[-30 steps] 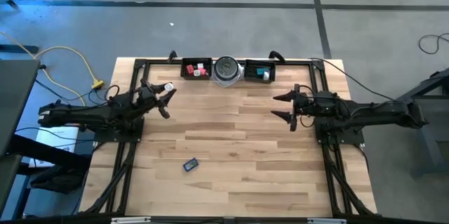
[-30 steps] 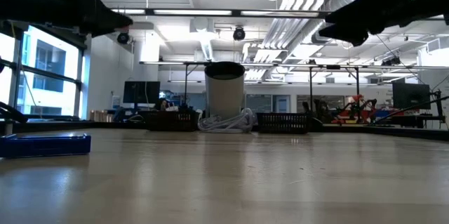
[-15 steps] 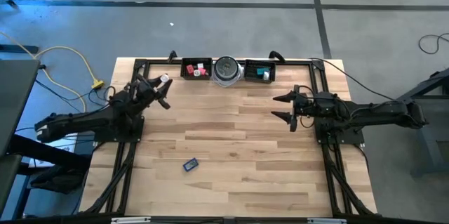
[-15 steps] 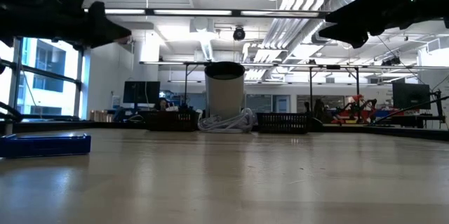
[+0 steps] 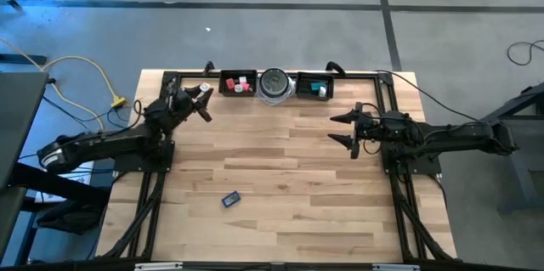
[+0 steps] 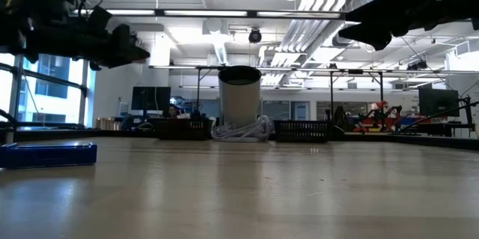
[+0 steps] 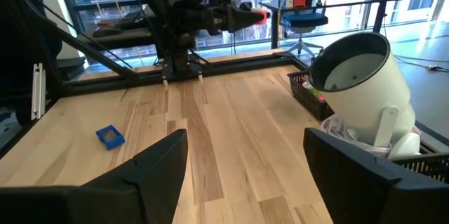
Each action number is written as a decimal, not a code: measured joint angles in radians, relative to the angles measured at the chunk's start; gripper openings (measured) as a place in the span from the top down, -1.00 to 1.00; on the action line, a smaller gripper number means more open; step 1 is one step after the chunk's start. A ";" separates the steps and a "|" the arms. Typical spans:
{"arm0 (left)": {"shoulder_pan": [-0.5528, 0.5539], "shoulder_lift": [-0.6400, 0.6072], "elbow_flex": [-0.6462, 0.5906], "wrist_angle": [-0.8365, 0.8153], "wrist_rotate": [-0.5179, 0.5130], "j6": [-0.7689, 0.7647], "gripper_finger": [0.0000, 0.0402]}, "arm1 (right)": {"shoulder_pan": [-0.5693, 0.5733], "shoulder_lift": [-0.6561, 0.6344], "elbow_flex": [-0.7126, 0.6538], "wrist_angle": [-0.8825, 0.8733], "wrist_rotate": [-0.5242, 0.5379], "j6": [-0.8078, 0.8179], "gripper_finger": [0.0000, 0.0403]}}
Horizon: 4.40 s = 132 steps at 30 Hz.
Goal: Pick & Place Office items
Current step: Put the pink charger adapter into the left black basket, then put the blue digital clock into the right black basket
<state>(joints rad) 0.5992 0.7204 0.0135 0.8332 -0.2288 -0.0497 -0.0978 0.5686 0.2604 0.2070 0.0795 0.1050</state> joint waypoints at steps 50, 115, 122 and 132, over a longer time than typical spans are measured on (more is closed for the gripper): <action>0.053 1.051 0.549 0.257 0.082 -0.192 0.37 | 0.000 0.000 0.000 -0.019 -0.004 0.004 -0.35; -0.059 0.338 0.596 -0.497 -0.012 -0.026 0.09 | 0.000 -0.055 0.001 -0.032 0.026 -0.066 -0.35; -0.147 0.030 0.448 -0.580 -0.012 -0.027 0.09 | 0.000 -0.104 0.001 -0.033 0.024 -0.075 -0.35; -0.351 -0.363 0.252 -0.580 0.052 -0.078 0.09 | 0.000 -0.119 0.001 -0.046 0.022 -0.047 -0.35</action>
<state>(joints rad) 0.2479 0.3570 0.2657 0.2530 -0.1770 -0.1276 -0.0982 0.4497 0.2611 0.1608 0.1020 0.0579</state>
